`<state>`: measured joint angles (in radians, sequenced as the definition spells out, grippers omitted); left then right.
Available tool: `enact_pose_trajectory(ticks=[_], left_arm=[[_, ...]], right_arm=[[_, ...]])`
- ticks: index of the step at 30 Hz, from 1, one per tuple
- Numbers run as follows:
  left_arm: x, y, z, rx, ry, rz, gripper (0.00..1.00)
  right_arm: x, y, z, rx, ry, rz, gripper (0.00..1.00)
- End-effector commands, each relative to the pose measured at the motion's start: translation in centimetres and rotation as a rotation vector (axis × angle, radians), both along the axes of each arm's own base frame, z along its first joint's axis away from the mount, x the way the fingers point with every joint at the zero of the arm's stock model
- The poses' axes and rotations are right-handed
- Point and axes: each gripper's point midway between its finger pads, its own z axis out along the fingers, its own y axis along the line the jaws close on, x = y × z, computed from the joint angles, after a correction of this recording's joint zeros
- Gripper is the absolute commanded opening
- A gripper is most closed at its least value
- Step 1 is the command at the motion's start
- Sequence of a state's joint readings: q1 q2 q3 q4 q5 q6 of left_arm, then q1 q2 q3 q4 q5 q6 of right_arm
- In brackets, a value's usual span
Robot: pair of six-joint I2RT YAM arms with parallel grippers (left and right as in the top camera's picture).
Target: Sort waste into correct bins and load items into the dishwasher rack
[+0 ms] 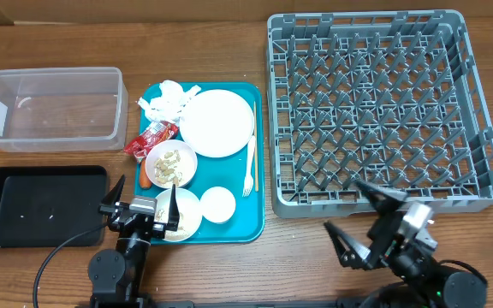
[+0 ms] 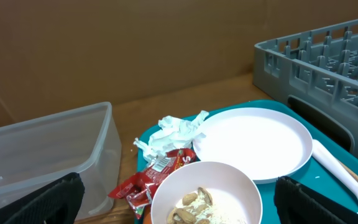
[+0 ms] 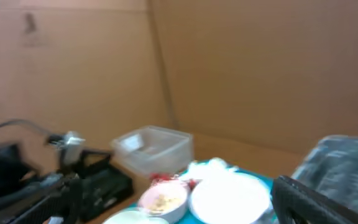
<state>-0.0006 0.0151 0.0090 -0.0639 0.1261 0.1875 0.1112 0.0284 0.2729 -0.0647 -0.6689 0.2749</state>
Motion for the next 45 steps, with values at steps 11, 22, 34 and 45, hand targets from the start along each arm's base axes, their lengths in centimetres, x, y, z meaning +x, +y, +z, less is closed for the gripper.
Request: enact_pose_trajectory(ticks=[11, 22, 34, 45], left_arm=[[0.0, 0.1, -0.2, 0.015, 0.001, 0.003, 1.00], [0.0, 0.1, -0.2, 0.015, 0.000, 0.003, 1.00], [0.0, 0.0, -0.2, 0.014, 0.000, 0.001, 1.00], [-4.8, -9.5, 5.4, -0.151, -0.149, -0.631, 1.00]], right_arm=[[7.5, -14.1, 5.9, -0.276, 0.416, -0.914, 1.00], [12.9, -19.3, 1.8, -0.338, 0.742, -1.021, 1.00], [8.9, -26.3, 1.7, -0.023, 0.861, -1.103, 1.00], [9.7, -26.4, 0.8, -0.018, 0.892, -1.076, 1.00]])
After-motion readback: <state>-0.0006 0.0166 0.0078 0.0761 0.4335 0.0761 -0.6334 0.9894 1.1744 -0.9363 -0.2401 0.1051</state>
